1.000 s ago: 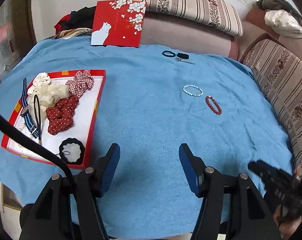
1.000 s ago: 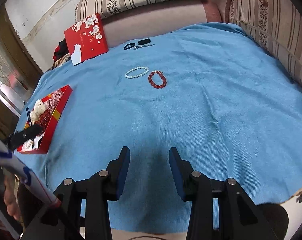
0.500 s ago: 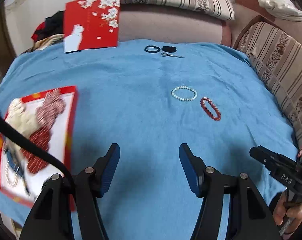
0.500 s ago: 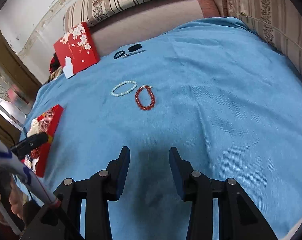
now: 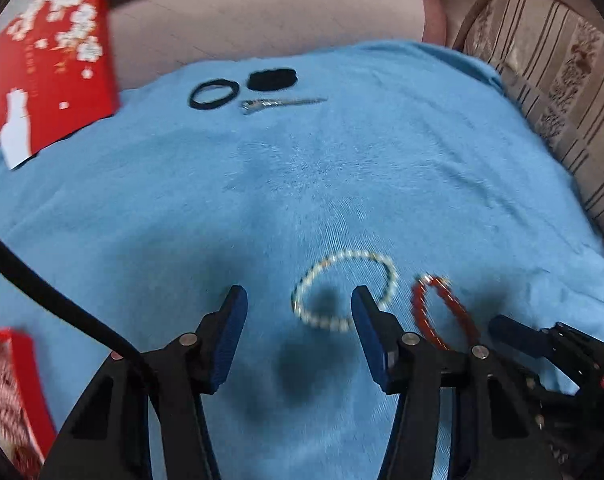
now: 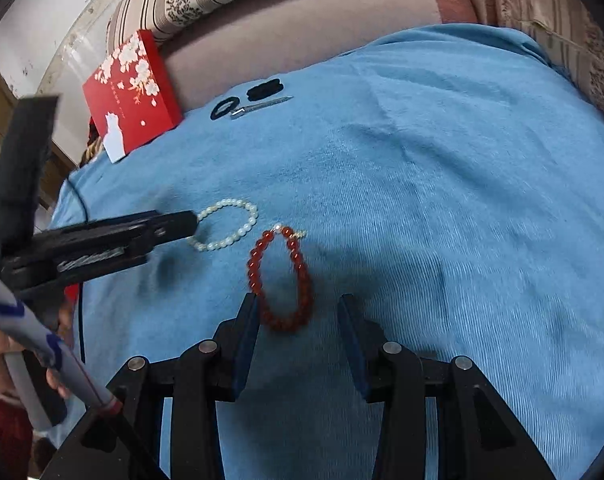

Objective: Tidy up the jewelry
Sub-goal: 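Grasp the white bead bracelet with the left tool while the right tool grasps the red bead bracelet, then carry both bead bracelets into the tray while opening both tools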

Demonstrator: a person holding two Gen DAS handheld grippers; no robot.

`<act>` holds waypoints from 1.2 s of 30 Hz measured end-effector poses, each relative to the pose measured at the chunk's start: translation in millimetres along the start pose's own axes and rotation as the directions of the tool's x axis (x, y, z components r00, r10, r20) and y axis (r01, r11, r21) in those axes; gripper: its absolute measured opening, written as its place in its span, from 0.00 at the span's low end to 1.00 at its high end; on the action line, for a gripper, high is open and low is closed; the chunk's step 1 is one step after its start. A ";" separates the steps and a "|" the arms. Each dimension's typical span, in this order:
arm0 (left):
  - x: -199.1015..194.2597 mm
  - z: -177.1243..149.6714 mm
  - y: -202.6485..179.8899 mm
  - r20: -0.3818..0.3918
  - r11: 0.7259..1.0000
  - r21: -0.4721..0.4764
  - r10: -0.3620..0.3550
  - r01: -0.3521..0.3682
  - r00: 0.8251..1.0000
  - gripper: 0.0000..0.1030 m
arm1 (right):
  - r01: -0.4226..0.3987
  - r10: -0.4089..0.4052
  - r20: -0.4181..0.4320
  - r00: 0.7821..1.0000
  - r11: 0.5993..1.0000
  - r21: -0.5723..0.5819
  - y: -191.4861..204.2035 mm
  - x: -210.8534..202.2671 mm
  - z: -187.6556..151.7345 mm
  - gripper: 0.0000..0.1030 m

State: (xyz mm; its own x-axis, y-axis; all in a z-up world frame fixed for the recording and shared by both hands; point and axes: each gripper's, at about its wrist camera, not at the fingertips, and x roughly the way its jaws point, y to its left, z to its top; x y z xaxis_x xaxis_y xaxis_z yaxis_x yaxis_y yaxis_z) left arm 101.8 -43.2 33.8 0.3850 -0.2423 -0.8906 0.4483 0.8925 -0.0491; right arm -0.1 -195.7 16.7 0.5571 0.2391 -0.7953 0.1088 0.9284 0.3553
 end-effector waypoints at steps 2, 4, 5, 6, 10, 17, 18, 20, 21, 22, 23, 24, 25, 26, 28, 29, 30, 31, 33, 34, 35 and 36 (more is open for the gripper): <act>10.9 5.5 -4.4 -0.007 1.000 0.022 -0.018 0.018 1.000 0.52 | 0.008 -0.008 0.006 1.000 1.000 -0.022 1.5 3.7 3.0 0.43; 17.7 8.6 -10.9 -0.017 0.998 0.055 -0.030 0.031 0.999 0.52 | 0.010 -0.010 0.009 1.000 0.999 -0.039 3.2 6.3 4.9 0.43; 20.9 9.2 -16.4 -0.019 0.996 0.080 -0.027 0.029 0.999 0.52 | 0.009 -0.009 0.008 1.000 0.999 -0.046 3.4 8.0 5.6 0.43; 23.2 9.3 -20.7 -0.015 0.995 0.101 -0.018 0.019 1.000 0.52 | 0.011 -0.010 0.009 1.000 0.998 -0.057 5.2 9.9 5.4 0.43; 25.9 4.9 -31.4 0.014 0.991 0.136 0.003 -0.005 1.000 0.36 | 0.018 -0.017 0.015 1.000 0.996 -0.092 10.5 15.3 2.6 0.24; -0.3 1.6 -19.0 0.008 0.995 0.027 -0.094 0.093 0.996 0.05 | -0.024 0.026 0.036 0.999 0.998 -0.058 6.3 2.6 0.9 0.08; -8.6 -0.3 -16.4 0.017 0.995 0.016 -0.101 0.101 0.995 0.05 | -0.028 0.030 0.043 0.999 0.998 -0.057 7.1 -3.3 1.1 0.08; -32.0 -4.9 -12.4 0.047 0.994 -0.005 -0.111 0.111 0.993 0.05 | -0.038 0.041 0.057 0.998 0.998 -0.055 9.7 -15.9 -1.2 0.08; -44.6 -7.8 -10.1 0.061 0.993 -0.012 -0.117 0.118 0.991 0.05 | -0.043 0.047 0.066 0.997 0.997 -0.057 11.8 -24.5 -2.4 0.08; -57.8 -11.5 -7.3 0.076 0.992 -0.019 -0.124 0.126 0.989 0.05 | -0.046 0.051 0.074 0.996 0.997 -0.062 14.4 -33.3 -4.9 0.08; -74.7 -16.6 -3.3 0.092 0.990 -0.030 -0.131 0.134 0.987 0.05 | -0.048 0.054 0.082 0.995 0.996 -0.070 17.4 -42.4 -6.1 0.08; -87.8 -20.8 -0.6 0.103 0.989 -0.040 -0.135 0.139 0.986 0.05 | -0.053 0.060 0.093 0.994 0.996 -0.077 20.8 -53.5 -8.1 0.08; -98.8 -25.1 2.4 0.112 0.988 -0.049 -0.138 0.144 0.984 0.05 | -0.059 0.067 0.100 0.993 0.995 -0.081 23.3 -62.2 -10.4 0.08; -112.8 -31.0 7.0 0.124 0.987 -0.058 -0.139 0.147 0.982 0.05 | -0.065 0.074 0.104 0.992 0.994 -0.085 25.3 -68.1 -11.4 0.08; -141.5 -45.1 18.8 0.142 0.987 -0.077 -0.126 0.138 0.982 0.05 | -0.082 0.093 0.114 0.989 0.992 -0.101 33.9 -84.4 -16.3 0.08; -150.4 -50.4 23.0 0.146 0.988 -0.081 -0.118 0.131 0.982 0.05 | -0.087 0.100 0.117 0.988 0.990 -0.110 39.3 -90.9 -19.2 0.08; -163.9 -58.7 29.7 0.155 0.990 -0.086 -0.102 0.116 0.983 0.05 | -0.092 0.107 0.120 0.987 0.988 -0.121 45.2 -96.3 -21.9 0.08; -174.1 -65.0 35.9 0.161 0.991 -0.088 -0.088 0.103 0.983 0.05 | -0.097 0.113 0.121 0.986 0.987 -0.131 51.9 -99.9 -24.2 0.08; -196.0 -83.9 52.2 0.169 0.992 -0.108 -0.052 0.071 0.984 0.05 | -0.106 0.125 0.120 0.985 0.982 -0.155 63.9 -105.6 -28.8 0.08; -203.4 -92.2 60.9 0.170 0.991 -0.122 -0.038 0.059 0.985 0.05 | -0.113 0.134 0.118 0.984 0.979 -0.167 71.5 -108.1 -31.5 0.08; -212.0 -102.8 71.0 0.170 0.989 -0.141 -0.020 0.044 0.985 0.05 | -0.119 0.141 0.117 0.983 0.977 -0.175 77.7 -108.2 -32.9 0.08; -219.9 -114.0 82.4 0.169 0.986 -0.162 -0.001 0.028 0.986 0.05 | -0.132 0.155 0.113 0.981 0.973 -0.189 87.6 -110.1 -35.2 0.08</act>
State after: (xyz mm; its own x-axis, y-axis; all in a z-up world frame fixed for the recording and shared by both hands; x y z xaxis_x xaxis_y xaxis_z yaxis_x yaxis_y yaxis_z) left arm -37.9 126.9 174.0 0.5155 -0.3038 -0.8012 0.3228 0.9350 -0.1468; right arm -80.9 -130.7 118.1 0.6567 0.3465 -0.6698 -0.1232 0.9255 0.3581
